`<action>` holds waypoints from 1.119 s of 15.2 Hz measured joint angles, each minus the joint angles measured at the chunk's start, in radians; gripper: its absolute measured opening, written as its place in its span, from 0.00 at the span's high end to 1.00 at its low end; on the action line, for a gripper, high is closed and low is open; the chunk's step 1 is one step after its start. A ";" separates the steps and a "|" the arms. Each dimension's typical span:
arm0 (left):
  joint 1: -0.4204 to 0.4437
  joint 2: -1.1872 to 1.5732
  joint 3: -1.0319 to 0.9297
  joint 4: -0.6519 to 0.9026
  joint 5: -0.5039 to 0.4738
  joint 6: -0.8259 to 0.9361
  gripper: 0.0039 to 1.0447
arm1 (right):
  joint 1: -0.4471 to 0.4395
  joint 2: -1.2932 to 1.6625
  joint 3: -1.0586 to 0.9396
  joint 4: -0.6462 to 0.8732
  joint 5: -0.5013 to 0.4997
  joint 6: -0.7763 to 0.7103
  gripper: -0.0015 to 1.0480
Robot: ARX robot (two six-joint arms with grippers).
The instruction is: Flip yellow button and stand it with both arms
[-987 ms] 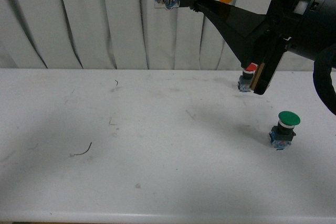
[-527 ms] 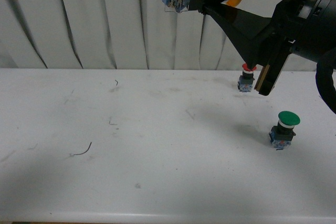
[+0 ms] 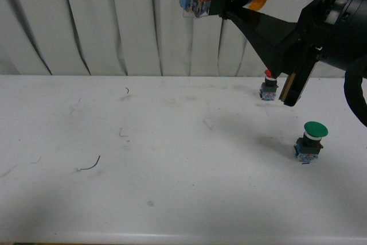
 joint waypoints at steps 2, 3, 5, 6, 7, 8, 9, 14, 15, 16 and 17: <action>-0.002 -0.039 -0.023 -0.021 0.000 0.000 0.99 | 0.000 0.017 0.002 -0.003 0.008 0.000 0.76; -0.002 -0.221 -0.057 -0.150 0.000 0.000 0.99 | 0.002 0.020 0.003 -0.001 0.011 0.000 0.76; -0.002 -0.220 -0.066 -0.157 0.000 0.000 0.99 | 0.002 0.021 0.004 -0.002 0.011 0.000 0.76; -0.002 -0.220 -0.066 -0.161 0.000 0.000 0.99 | 0.002 0.021 0.005 -0.002 0.014 0.000 0.76; -0.002 -0.220 -0.066 -0.158 0.000 0.000 0.99 | 0.002 0.021 0.005 0.000 0.014 0.000 0.76; -0.002 -0.220 -0.066 -0.158 0.000 0.000 0.99 | 0.004 0.021 0.005 -0.001 0.014 0.000 0.76; -0.002 -0.220 -0.066 -0.159 0.000 0.000 0.99 | 0.006 0.023 0.005 -0.001 0.015 0.000 0.76; -0.002 -0.220 -0.066 -0.159 0.000 0.000 0.71 | -0.002 0.023 0.005 0.000 0.015 -0.012 0.76; -0.002 -0.220 -0.066 -0.159 0.000 0.000 0.63 | -0.010 0.023 0.005 -0.001 0.014 -0.029 0.76; -0.002 -0.220 -0.066 -0.159 0.000 0.000 0.56 | -0.023 0.023 0.005 -0.001 0.015 -0.053 0.76; -0.002 -0.220 -0.066 -0.159 0.000 0.000 0.49 | -0.035 0.023 0.005 0.000 0.015 -0.079 0.77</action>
